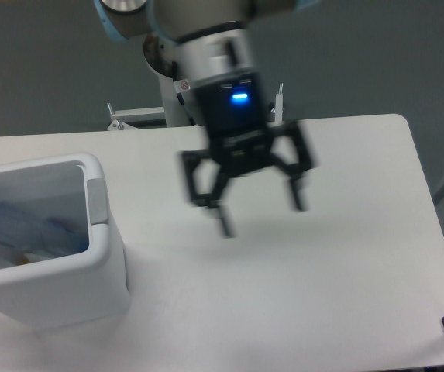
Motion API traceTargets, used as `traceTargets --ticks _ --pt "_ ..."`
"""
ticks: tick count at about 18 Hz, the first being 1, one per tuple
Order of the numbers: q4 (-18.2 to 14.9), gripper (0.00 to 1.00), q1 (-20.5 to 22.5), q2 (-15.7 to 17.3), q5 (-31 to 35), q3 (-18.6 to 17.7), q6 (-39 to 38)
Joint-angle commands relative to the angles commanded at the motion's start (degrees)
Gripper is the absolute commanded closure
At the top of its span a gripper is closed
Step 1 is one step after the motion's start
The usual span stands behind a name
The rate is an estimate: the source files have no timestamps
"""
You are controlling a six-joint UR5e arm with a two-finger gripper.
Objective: Place the trash in the trash can
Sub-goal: 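Open the gripper to release the bottle and raise it away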
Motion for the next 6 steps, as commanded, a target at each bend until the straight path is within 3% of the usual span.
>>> traceTargets --ticks 3,6 --pt "-5.7 0.00 2.3 0.6 0.0 -1.1 10.1" --pt "-15.4 0.00 4.2 5.1 0.1 -3.3 28.3"
